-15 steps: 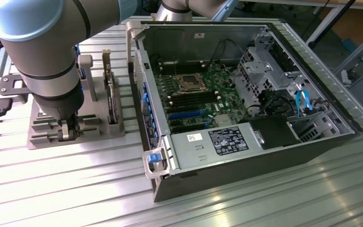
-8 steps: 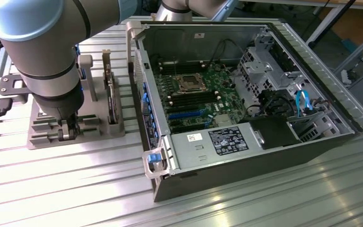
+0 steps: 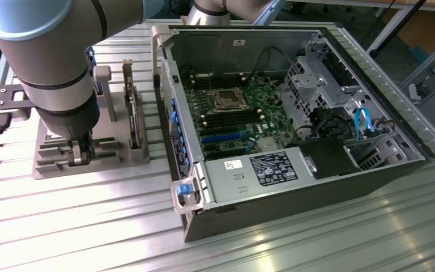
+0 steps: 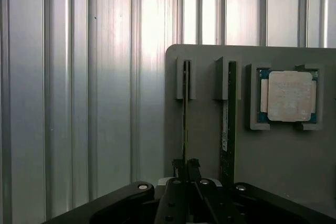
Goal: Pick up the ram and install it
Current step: 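Pick up the ram and move it above insertion slot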
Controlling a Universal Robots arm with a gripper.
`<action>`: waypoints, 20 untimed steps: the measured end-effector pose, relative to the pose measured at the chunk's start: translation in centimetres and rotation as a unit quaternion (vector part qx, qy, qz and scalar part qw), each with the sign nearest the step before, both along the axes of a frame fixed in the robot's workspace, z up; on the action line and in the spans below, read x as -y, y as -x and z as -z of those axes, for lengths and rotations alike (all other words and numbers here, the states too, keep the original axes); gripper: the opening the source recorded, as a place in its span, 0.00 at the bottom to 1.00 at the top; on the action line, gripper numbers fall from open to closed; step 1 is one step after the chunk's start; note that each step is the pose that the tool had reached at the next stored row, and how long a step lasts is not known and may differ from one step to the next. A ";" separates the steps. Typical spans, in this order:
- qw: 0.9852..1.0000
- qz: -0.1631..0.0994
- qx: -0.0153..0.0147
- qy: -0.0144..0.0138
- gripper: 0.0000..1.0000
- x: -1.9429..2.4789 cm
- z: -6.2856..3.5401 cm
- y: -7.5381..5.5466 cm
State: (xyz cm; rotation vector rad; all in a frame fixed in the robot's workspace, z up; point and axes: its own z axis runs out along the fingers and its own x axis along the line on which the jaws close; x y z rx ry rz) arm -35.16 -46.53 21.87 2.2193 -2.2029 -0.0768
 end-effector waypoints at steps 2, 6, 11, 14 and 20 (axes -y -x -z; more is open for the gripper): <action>1.000 0.000 0.000 0.000 0.12 0.00 -0.47 0.0; 1.000 0.000 0.000 0.000 0.12 0.00 -1.77 0.0; 1.000 0.000 0.000 0.000 0.12 0.00 -3.36 -0.1; 1.000 0.000 0.000 0.000 0.12 0.00 -4.43 -0.1; 1.000 0.000 0.000 0.000 0.12 0.00 -6.32 -0.2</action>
